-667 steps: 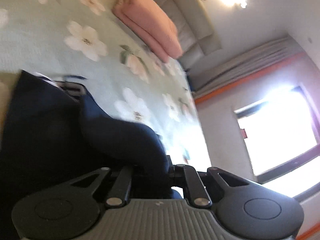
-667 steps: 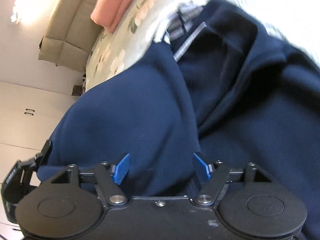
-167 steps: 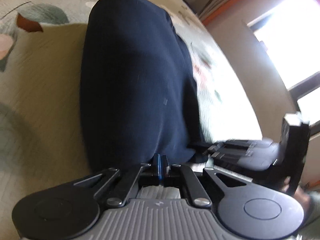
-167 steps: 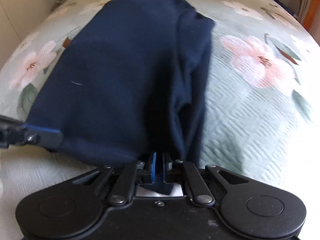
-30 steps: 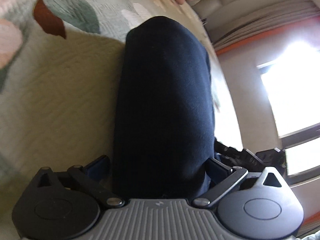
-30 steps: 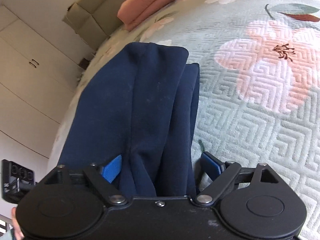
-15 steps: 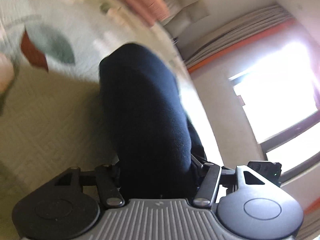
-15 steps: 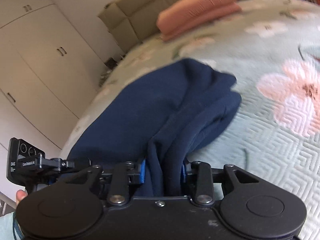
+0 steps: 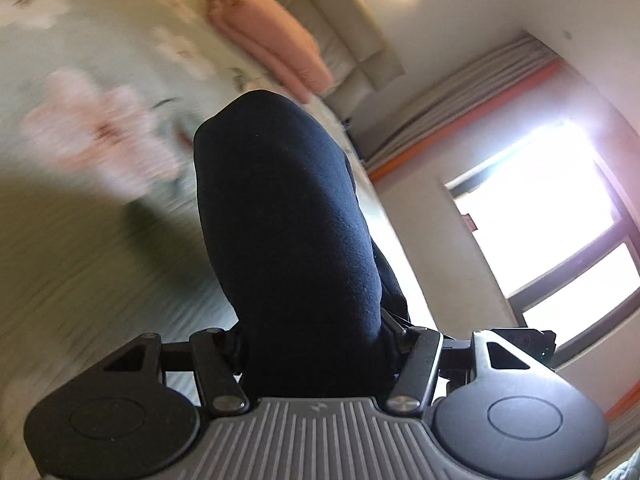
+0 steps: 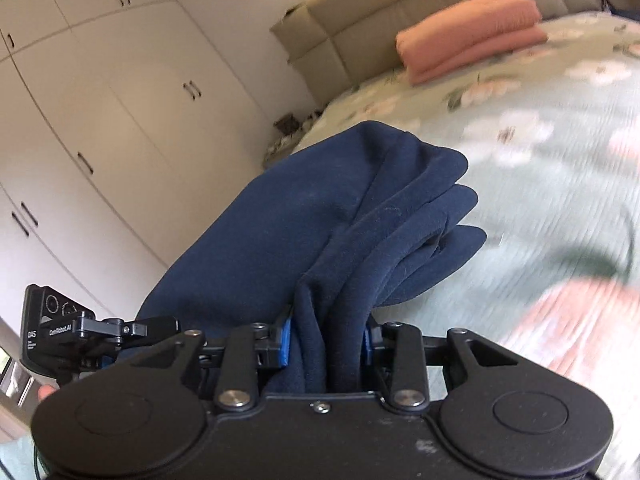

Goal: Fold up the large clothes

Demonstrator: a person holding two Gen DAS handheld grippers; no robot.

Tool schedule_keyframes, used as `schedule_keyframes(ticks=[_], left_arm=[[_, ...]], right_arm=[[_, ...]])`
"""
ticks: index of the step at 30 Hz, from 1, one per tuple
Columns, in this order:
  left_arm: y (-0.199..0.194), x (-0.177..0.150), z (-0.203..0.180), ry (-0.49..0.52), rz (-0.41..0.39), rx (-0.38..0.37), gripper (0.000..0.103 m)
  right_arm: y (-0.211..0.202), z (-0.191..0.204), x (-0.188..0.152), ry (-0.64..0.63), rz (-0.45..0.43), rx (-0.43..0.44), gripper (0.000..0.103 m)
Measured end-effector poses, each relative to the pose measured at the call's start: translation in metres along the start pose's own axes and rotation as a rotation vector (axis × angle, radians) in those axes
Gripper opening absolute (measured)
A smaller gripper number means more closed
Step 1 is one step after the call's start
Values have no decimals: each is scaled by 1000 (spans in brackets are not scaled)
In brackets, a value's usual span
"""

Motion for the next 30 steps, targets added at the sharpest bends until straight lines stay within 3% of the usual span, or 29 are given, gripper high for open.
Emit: schedule_keyframes(ticks=[5,9,13,17,18,19,22,24,25,26,28,30], left_arm=[[-6,-47,54,-62,14,73,64],[-30,-60,63,-74,-64,62,69],[-80,-68,43,18,-161,134,66],[-124,-64,0,101,-258,135,65],[-125,-62,-13,118,-255,124,65],[-125,-61,-28,149,-244,112,64],[-92,-59,-49,266,-197,122,55],[-55,-73,-30,268,-99,167,37],[-44,-87,-15,242,-40,185,15],[-42,-99,-1,247,-23,211,3],[-58,-114,8,257,-37,170,3],[-76,-116,7,228,-45,143,3]], right_arm=[[32,-18,-57,16,62,-48,42],[19,-27,-65,120,3,-55,53],[-16,-16,-49,83,-92,-197,55],[-49,25,-59,48,-127,-286,56],[-47,33,-65,33,-113,-289,54],[-39,46,-69,-21,-96,-301,43],[-6,68,-77,-234,-78,-345,17],[14,54,-86,-309,-56,-432,10],[19,33,-93,-299,-26,-501,0],[19,14,-101,-262,-3,-523,0],[7,-7,-111,-168,-3,-447,0],[-10,-10,-104,-148,-20,-480,0]])
Point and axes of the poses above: each gripper's, at about its wrist camera, not at the fingertips, and y roughly the way its jaws point, z to its left, x to its top, the point moved 10 cm from there along y, roughly the way its jaws point, and after that the axes turned 4 degrees about x, right-handed, at the moved point
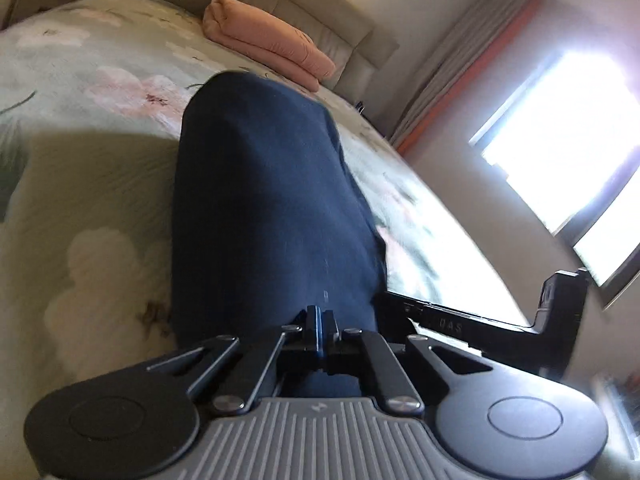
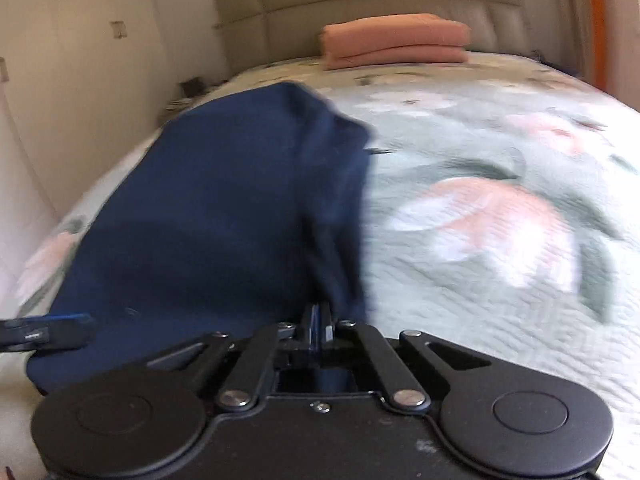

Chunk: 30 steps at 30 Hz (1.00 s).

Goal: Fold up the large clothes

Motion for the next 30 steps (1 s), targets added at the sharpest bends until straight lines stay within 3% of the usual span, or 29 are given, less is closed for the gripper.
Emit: schedule_keyframes(ticks=[3,5,8,10,12,15,17,19,21,24,25,26,28,30], left_arm=[[-7,9,-6,53,-29,7,5],[3,12,-13,89,-23,9,6],[8,-5,-20,134,9,25,6],[9,-8,-21,132,-2,6,6],[5,-8,-22,130,-10,-11,6],[6,-11,-16,96,-9,-52,6],[0,-13,-14,84,-7,-56,6],[-2,-15,-10,77,-6,-47,6],[-7,-14,-8,51,-6,-38,6],[-17,-14,-8,63,-13,5,6],[-16,-15,-8,69,-7,25,6],[-17,-18,-7,70,0,48,6],[-20,-19,-7,28,6,64,6],[-26,-20,-6,-24,13,74,6]], right_arm=[[-23,-4,43,87,-125,35,4],[-17,9,80,40,-181,56,6],[24,46,131,-94,-221,111,8],[64,66,147,-171,-186,122,9],[117,68,146,-195,-85,115,10],[176,31,133,-185,11,-72,8],[181,12,134,-47,27,-35,0],[168,7,134,-49,29,-82,0],[138,10,130,-92,11,-146,11],[67,34,109,-82,-48,-13,14],[50,41,95,-100,-42,15,21],[36,44,76,-121,-13,10,23],[34,35,24,-133,125,-50,23],[17,23,-1,-102,132,-91,25]])
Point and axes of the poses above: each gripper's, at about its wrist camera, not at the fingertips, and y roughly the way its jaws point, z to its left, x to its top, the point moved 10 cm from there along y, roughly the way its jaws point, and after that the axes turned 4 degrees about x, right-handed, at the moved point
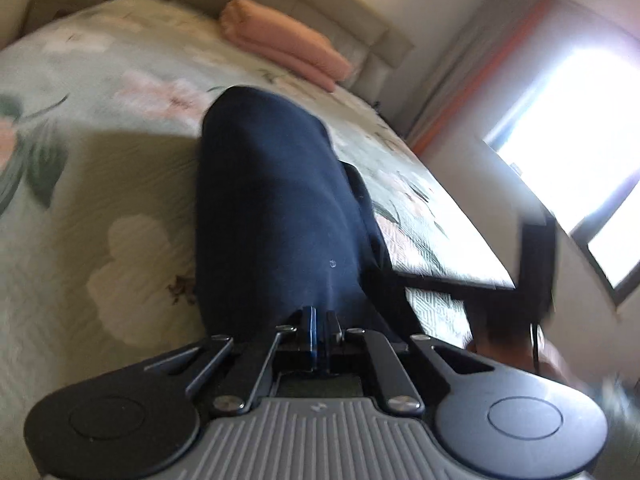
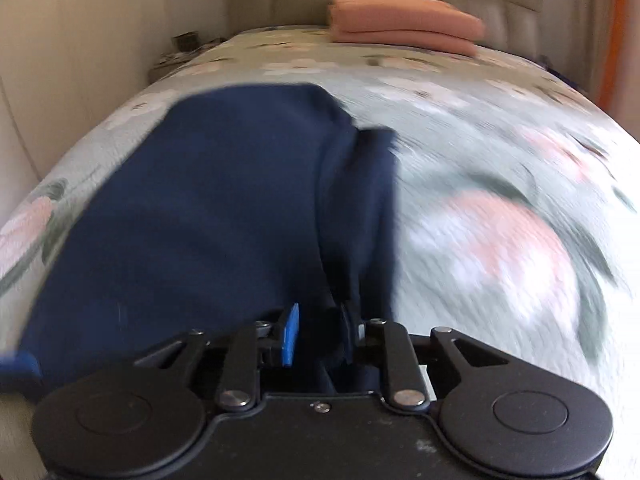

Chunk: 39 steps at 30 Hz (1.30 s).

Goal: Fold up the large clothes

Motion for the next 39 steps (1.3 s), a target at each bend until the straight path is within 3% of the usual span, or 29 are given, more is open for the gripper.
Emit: schedule_keyframes(ticks=[6,9,11,12,15,16,17,20,25,29,39], left_arm=[[-59,-7,-20,65,-42,105,11],[-92,-11,-38,112,-69,174,13],[-116,-8,-56,154,-95,218,20],[-127,-5,-64,167,-111,239,23],[-164,7,-91,198,-178,289,48],[-175,11,-99,203,-205,307,66],[-187,15,-107,210,-234,332,80],[-217,22,-126,229,-293,394,88],[-232,24,-143,234,-277,447,91],[-228,21,-152,232,-254,468,91],[-208,12,-161,227,-222,497,91]], right_arm=[[-90,-8,-38,143,8,-47,31],[-142,11,-43,143,-24,-11,52],[-175,24,-35,135,-77,4,80],[-193,31,-29,127,-109,12,83],[-242,55,-7,94,-191,23,88],[-254,61,-1,85,-201,16,98],[-265,68,3,84,-210,4,100],[-280,79,9,91,-203,-49,102],[-283,85,-2,72,-138,-103,102],[-285,86,-16,85,-100,-68,102],[-288,72,-27,79,-88,-102,102]])
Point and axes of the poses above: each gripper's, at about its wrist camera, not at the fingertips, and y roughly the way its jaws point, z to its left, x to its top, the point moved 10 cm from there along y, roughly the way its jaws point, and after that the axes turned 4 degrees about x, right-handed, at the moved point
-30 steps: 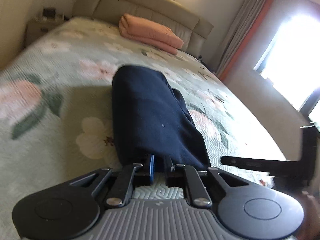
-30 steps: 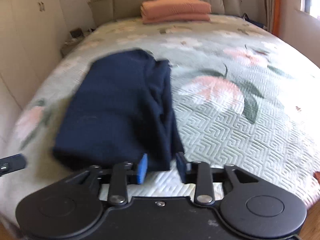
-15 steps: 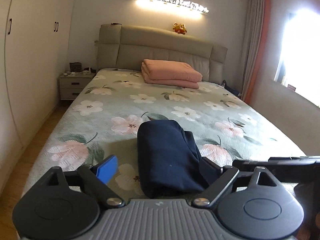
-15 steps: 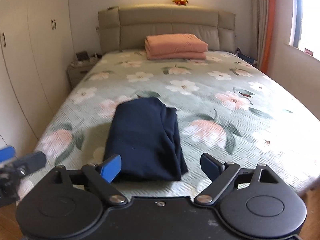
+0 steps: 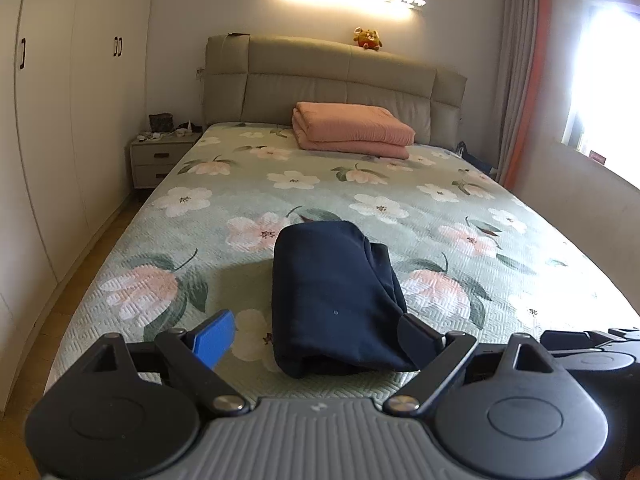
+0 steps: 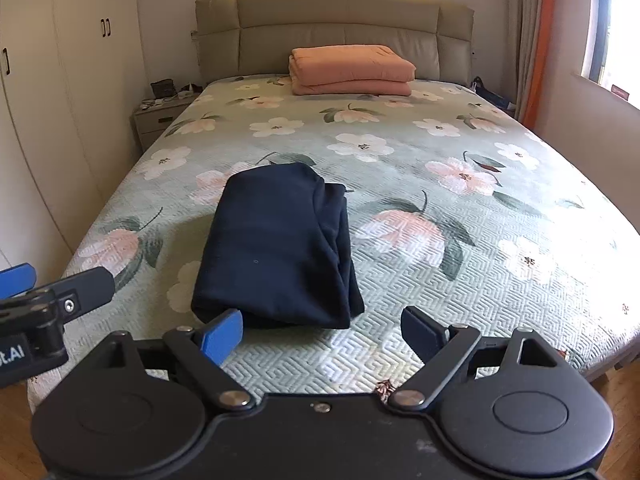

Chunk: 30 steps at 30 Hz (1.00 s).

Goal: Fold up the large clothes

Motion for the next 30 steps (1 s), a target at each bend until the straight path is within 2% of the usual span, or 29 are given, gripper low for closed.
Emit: schedule_keyframes(ticks=[15,30], left_arm=[[12,-9,21,-34,38,65,91],[15,-9,27,-37,38,104,91]], right_arm=[[1,3,-9,18,21,11,102],[3,9,-11,-43,27,2,102]])
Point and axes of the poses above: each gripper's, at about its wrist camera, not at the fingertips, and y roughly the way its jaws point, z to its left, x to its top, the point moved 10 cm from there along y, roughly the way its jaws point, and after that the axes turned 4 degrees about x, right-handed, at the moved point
